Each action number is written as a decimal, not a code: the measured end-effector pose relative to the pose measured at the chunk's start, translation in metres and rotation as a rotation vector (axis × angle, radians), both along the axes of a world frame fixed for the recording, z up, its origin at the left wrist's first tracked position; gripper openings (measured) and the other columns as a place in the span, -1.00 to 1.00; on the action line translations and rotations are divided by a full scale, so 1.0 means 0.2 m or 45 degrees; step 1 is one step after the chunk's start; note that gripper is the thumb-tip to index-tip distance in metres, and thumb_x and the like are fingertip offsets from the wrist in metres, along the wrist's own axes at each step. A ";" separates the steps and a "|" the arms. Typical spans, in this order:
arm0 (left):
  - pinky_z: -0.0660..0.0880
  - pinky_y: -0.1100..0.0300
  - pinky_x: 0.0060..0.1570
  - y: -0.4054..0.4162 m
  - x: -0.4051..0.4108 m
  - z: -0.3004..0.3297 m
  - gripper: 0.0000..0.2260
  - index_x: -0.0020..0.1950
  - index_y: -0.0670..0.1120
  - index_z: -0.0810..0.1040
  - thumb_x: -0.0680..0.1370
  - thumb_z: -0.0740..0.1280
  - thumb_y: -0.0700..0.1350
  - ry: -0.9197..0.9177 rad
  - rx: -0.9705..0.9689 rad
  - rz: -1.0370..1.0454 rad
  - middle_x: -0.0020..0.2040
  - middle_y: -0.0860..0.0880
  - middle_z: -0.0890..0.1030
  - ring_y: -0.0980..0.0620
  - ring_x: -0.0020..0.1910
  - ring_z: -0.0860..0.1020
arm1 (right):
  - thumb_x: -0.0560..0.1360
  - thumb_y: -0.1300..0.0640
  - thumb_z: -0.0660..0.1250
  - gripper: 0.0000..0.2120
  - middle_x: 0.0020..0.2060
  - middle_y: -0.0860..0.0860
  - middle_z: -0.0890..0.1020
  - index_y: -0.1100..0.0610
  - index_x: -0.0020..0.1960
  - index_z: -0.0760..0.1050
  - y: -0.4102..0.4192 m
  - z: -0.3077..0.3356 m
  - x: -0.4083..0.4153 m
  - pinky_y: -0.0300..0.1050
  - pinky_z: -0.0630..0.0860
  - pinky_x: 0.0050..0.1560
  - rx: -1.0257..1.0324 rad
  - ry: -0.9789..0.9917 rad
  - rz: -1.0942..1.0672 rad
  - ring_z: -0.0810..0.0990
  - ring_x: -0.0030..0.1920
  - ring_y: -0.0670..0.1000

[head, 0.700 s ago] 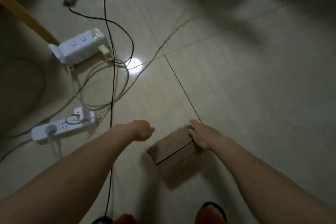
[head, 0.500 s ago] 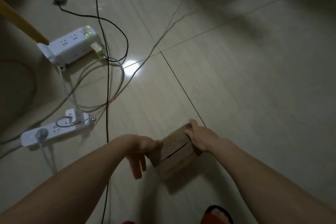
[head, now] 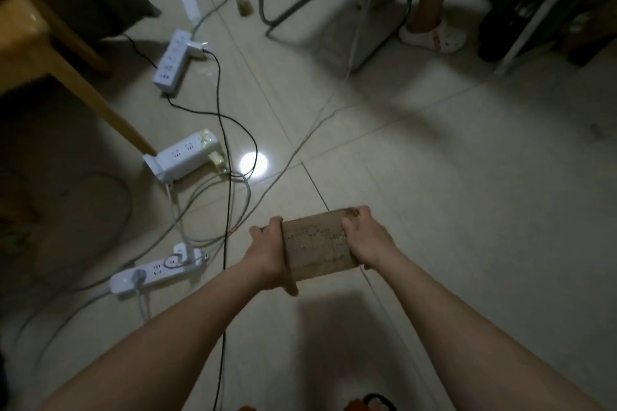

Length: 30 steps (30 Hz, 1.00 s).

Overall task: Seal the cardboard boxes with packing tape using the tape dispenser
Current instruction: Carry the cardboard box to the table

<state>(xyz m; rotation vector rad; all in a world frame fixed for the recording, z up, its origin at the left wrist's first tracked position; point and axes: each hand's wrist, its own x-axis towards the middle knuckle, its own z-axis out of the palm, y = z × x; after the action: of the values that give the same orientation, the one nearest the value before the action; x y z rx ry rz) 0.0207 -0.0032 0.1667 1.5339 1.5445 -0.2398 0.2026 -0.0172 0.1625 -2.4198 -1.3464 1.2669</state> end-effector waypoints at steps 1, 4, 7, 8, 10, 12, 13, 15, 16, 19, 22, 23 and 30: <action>0.51 0.08 0.19 0.00 0.00 0.13 -0.05 0.38 -0.01 0.13 0.18 0.67 -0.12 0.035 0.086 -0.008 0.35 -0.12 0.12 -0.18 0.28 0.38 | 0.62 -0.09 0.08 -0.60 0.23 0.18 0.43 0.09 0.37 0.22 0.02 0.16 0.00 0.17 0.56 0.03 0.026 0.005 -0.001 0.50 0.11 0.23; 0.52 0.03 0.19 0.05 -0.02 0.54 -0.08 0.35 -0.03 0.15 0.16 0.65 -0.13 0.042 0.251 -0.002 0.39 -0.12 0.07 -0.20 0.31 0.34 | 0.55 -0.16 0.16 -0.50 0.33 0.07 0.30 0.04 0.40 0.22 0.07 0.69 0.02 0.18 0.55 0.09 0.165 0.056 0.042 0.46 0.18 0.15; 0.41 0.09 0.30 0.12 -0.06 1.03 -0.04 0.39 -0.04 0.15 0.15 0.65 -0.04 0.044 0.366 -0.074 0.36 -0.08 0.16 -0.08 0.34 0.24 | 0.46 -0.22 0.32 -0.33 0.38 -0.07 0.30 -0.03 0.46 0.17 0.07 1.23 0.07 0.03 0.45 0.24 0.320 0.312 0.083 0.39 0.30 0.03; 0.40 0.12 0.27 0.14 -0.07 1.21 -0.03 0.39 -0.03 0.15 0.15 0.65 0.00 0.032 0.398 -0.102 0.32 -0.06 0.20 -0.04 0.31 0.24 | 0.42 -0.22 0.39 -0.27 0.37 -0.09 0.32 -0.07 0.46 0.15 0.06 1.42 0.09 0.00 0.43 0.29 0.336 0.448 0.083 0.38 0.33 0.00; 0.40 0.18 0.21 0.17 -0.11 1.56 -0.03 0.38 0.01 0.15 0.14 0.65 0.05 -0.006 0.447 -0.137 0.26 -0.02 0.23 0.02 0.25 0.25 | 0.33 -0.16 0.51 -0.14 0.34 -0.14 0.34 -0.12 0.47 0.12 0.04 1.78 0.14 -0.06 0.42 0.31 0.316 0.633 0.164 0.34 0.36 -0.07; 0.43 0.19 0.20 0.18 -0.14 1.93 -0.05 0.37 0.07 0.14 0.16 0.65 0.02 -0.120 0.426 -0.141 0.23 0.03 0.22 0.06 0.23 0.25 | 0.27 -0.03 0.59 -0.02 0.31 -0.19 0.28 -0.12 0.48 0.03 0.02 2.13 0.17 -0.31 0.35 0.24 0.292 0.644 0.328 0.26 0.33 -0.17; 0.46 0.21 0.18 0.19 -0.15 2.11 -0.08 0.36 0.10 0.13 0.19 0.64 -0.02 -0.203 0.387 -0.135 0.23 0.05 0.21 0.06 0.24 0.25 | 0.25 0.04 0.61 0.02 0.29 -0.19 0.24 -0.15 0.46 -0.01 0.02 2.29 0.18 -0.38 0.33 0.20 0.311 0.632 0.393 0.23 0.30 -0.21; 0.47 0.30 0.05 0.20 -0.14 2.46 -0.15 0.35 0.16 0.11 0.28 0.59 -0.12 -0.316 0.331 -0.141 0.23 0.07 0.19 0.05 0.28 0.25 | 0.22 0.10 0.63 0.06 0.33 -0.16 0.21 -0.16 0.44 -0.03 0.01 2.58 0.22 -0.34 0.33 0.26 0.383 0.593 0.451 0.20 0.29 -0.24; 0.46 0.33 0.02 0.20 -0.14 2.63 -0.16 0.37 0.17 0.11 0.31 0.57 -0.15 -0.337 0.344 -0.146 0.23 0.07 0.19 0.04 0.30 0.24 | 0.23 0.08 0.63 0.10 0.38 -0.15 0.20 -0.12 0.49 -0.06 0.01 2.71 0.24 -0.33 0.32 0.28 0.427 0.565 0.452 0.19 0.31 -0.23; 0.49 0.13 0.21 0.21 -0.12 3.06 -0.06 0.47 0.22 0.10 0.25 0.56 -0.12 -0.438 0.471 -0.067 0.28 0.06 0.19 -0.01 0.34 0.25 | 0.24 0.07 0.62 0.05 0.33 -0.20 0.30 -0.10 0.50 0.01 0.04 3.07 0.30 -0.55 0.38 -0.01 0.556 0.568 0.431 0.28 0.32 -0.20; 0.48 -0.06 0.26 0.21 -0.07 3.34 0.05 0.52 0.23 0.02 0.24 0.57 -0.20 -0.631 0.537 0.144 0.34 0.02 0.20 -0.04 0.34 0.27 | 0.21 0.12 0.64 -0.01 0.19 -0.26 0.40 -0.16 0.41 0.08 0.09 3.33 0.36 -0.39 0.39 0.05 0.640 0.639 0.426 0.37 0.30 -0.13; 0.48 -0.07 0.26 0.20 -0.06 3.40 0.03 0.52 0.20 0.05 0.24 0.58 -0.19 -0.718 0.555 0.202 0.35 0.02 0.22 -0.05 0.35 0.30 | 0.20 0.13 0.64 0.00 0.23 -0.22 0.39 -0.15 0.41 0.07 0.11 3.39 0.37 -0.34 0.39 0.09 0.673 0.650 0.423 0.37 0.29 -0.12; 0.41 -0.20 0.29 0.24 -0.01 3.41 -0.26 0.40 0.06 0.34 0.34 0.33 0.41 -1.222 0.251 0.630 0.32 -0.10 0.43 -0.19 0.28 0.45 | 0.29 0.16 0.57 0.01 0.47 -0.01 0.20 -0.08 0.47 -0.06 0.23 3.49 0.35 -0.42 0.48 -0.13 0.754 0.763 0.428 0.32 0.14 -0.18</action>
<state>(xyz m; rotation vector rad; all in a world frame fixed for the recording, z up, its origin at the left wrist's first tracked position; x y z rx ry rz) 0.0179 0.0457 0.8480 1.0738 1.0975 0.8374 0.2731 0.0280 0.8611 -1.3274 -1.6490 1.2672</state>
